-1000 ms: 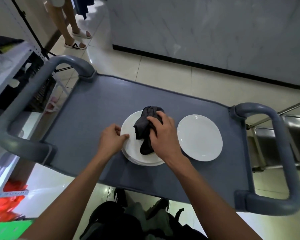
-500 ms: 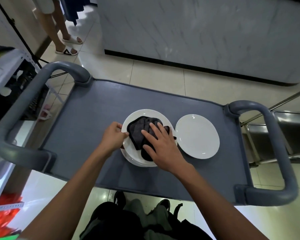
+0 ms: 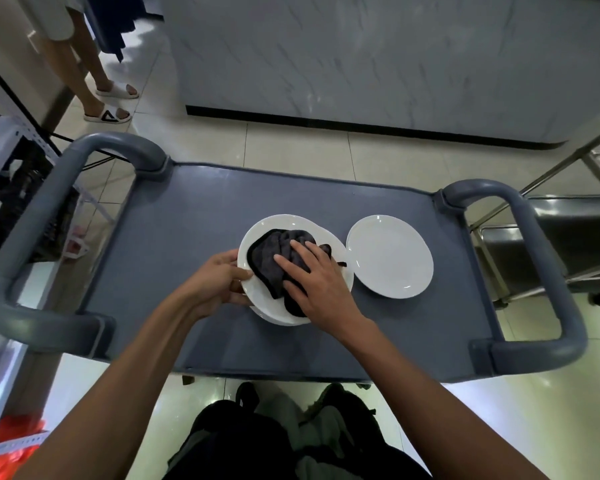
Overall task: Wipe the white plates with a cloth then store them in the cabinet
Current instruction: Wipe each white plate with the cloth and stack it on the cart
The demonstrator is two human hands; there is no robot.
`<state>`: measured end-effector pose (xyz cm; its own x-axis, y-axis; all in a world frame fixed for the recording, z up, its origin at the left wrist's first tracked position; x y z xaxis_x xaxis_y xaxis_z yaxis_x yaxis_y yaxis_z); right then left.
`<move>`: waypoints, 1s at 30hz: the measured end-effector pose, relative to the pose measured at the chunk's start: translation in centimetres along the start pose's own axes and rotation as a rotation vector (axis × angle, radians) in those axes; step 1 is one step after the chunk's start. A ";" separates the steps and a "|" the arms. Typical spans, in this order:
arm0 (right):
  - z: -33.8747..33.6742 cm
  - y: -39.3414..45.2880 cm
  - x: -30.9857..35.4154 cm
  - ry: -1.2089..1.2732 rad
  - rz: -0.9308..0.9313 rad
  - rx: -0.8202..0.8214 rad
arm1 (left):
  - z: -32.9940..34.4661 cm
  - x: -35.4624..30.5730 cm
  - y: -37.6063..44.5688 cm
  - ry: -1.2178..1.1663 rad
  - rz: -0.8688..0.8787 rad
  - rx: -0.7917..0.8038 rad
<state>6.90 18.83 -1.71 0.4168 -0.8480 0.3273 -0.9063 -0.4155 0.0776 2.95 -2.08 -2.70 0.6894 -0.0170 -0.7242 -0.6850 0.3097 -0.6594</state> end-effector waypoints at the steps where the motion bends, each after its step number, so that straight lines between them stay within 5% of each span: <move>1: 0.0 0.0 0.2 0.001 0.006 -0.016 | -0.1 0.0 -0.1 -0.001 0.007 0.004; 18: -2.0 6.4 0.5 -0.200 0.010 -0.259 | 0.5 -0.8 -2.0 -0.077 0.226 -0.154; 30: -3.3 2.4 0.3 -0.216 0.174 -0.167 | 2.2 -1.9 -1.2 -0.252 0.286 -0.230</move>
<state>4.58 18.64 1.65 0.2435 -0.9593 0.1432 -0.9568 -0.2133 0.1977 2.98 -0.37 -0.08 0.4812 0.2800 -0.8307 -0.8713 0.0483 -0.4884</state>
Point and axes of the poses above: each hand's wrist, its own y-axis towards the middle knuckle, its own z-axis out of the palm, x = y × z, the point moved 1 cm from there along y, towards the middle knuckle, and after that the axes turned 6 degrees about -z, right-handed, at the moved point
